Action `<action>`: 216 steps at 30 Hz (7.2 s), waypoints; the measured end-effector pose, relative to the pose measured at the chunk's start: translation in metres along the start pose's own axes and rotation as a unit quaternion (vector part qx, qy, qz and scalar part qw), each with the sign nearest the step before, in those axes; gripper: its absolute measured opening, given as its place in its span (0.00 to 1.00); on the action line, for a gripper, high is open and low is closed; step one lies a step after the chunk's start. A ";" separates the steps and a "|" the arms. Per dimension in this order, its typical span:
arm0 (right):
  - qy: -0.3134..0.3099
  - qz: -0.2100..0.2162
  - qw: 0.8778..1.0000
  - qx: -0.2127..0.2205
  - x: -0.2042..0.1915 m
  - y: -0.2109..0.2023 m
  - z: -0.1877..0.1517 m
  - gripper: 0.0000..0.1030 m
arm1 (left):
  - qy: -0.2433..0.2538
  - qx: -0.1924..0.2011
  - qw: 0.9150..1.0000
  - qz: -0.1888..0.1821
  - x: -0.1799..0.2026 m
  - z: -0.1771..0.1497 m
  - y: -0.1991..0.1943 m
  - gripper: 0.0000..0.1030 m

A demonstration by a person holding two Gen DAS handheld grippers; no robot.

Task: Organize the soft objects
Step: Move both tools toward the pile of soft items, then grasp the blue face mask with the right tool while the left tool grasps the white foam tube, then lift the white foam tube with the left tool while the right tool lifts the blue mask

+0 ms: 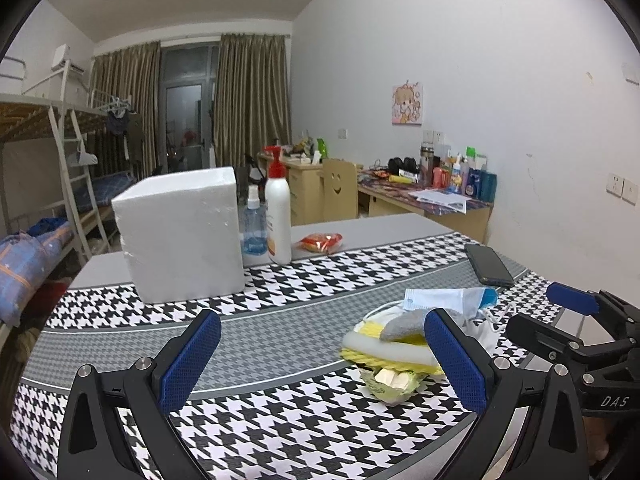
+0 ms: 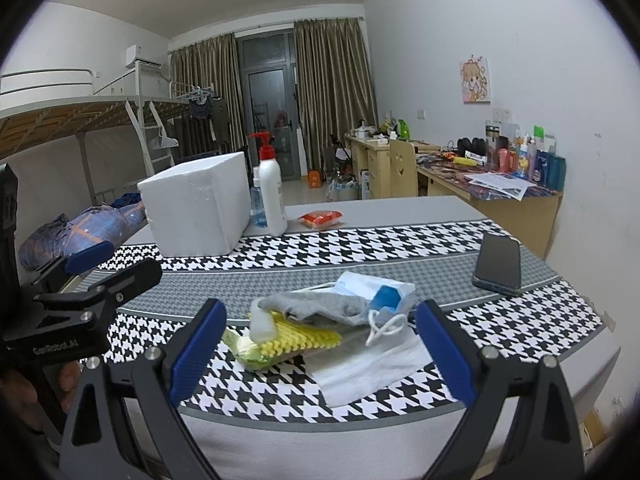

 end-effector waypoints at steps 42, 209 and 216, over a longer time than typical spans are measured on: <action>0.030 -0.008 0.997 -0.066 0.044 0.034 -0.034 0.95 | -0.012 -0.139 0.990 -0.036 0.037 -0.033 0.080 0.98; 0.028 0.031 0.996 -0.082 0.014 0.054 0.000 0.10 | -0.009 -0.187 0.979 -0.079 -0.013 -0.012 0.057 0.20; -0.012 0.064 0.993 -0.098 -0.020 0.065 -0.006 0.10 | -0.020 -0.171 0.981 -0.088 -0.013 -0.003 0.051 0.20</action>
Point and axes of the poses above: each gripper's, at about its wrist camera, not at the fingertips, and y roughly the way its jaws point, x to its right, z to its top, the point moved 3 cm from there along y, roughly the way its jaws point, and after that the axes turned 14 degrees about -y, right-handed, at the moved point
